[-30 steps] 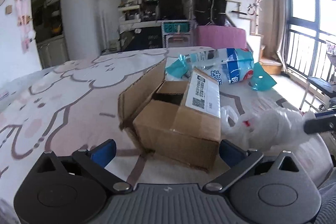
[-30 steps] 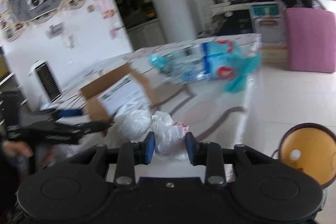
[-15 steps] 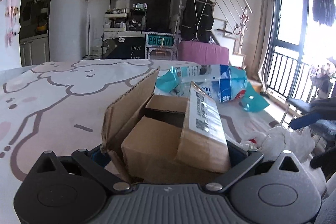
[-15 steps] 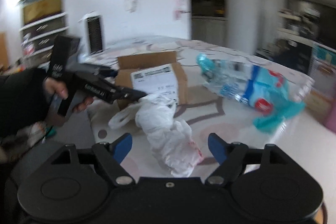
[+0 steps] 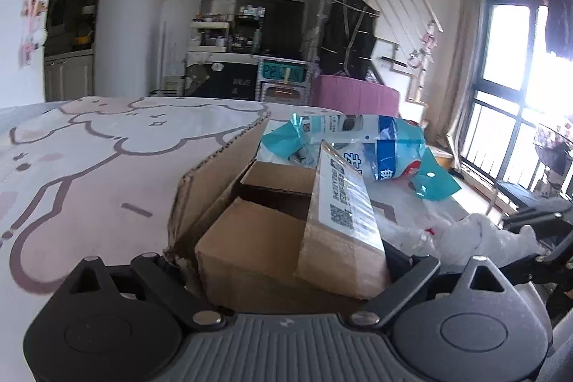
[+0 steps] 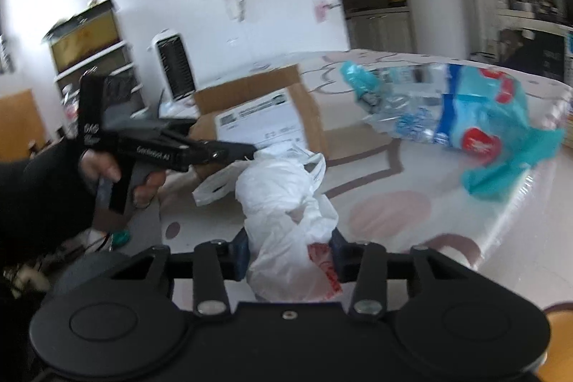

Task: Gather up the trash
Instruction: 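Lift the cardboard box with the left tool while the right tool grasps the white bag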

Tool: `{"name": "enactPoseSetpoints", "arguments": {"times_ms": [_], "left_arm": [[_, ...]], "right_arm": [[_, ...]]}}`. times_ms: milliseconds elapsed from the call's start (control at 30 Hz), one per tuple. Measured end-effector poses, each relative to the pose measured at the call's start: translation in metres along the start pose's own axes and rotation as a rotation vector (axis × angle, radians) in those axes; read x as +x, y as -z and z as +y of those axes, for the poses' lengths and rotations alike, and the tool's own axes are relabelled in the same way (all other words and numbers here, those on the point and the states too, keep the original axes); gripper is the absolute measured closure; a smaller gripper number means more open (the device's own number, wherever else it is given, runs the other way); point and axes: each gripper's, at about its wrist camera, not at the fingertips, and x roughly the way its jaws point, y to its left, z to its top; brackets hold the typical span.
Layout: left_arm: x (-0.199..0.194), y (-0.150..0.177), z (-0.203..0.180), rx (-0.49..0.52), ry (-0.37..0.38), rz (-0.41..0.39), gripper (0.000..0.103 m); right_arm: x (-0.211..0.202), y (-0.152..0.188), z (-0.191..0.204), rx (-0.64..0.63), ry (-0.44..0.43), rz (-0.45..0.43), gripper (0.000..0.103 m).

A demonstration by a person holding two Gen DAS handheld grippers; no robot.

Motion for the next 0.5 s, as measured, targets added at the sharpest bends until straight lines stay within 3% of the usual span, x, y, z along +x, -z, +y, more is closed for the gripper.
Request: {"name": "enactPoseSetpoints", "arguments": {"times_ms": [500], "left_arm": [[-0.014,-0.002,-0.033,0.027,-0.241,-0.003,0.01]], "right_arm": [[-0.031,0.0,0.01,0.289,0.301,-0.101,0.066]]}}
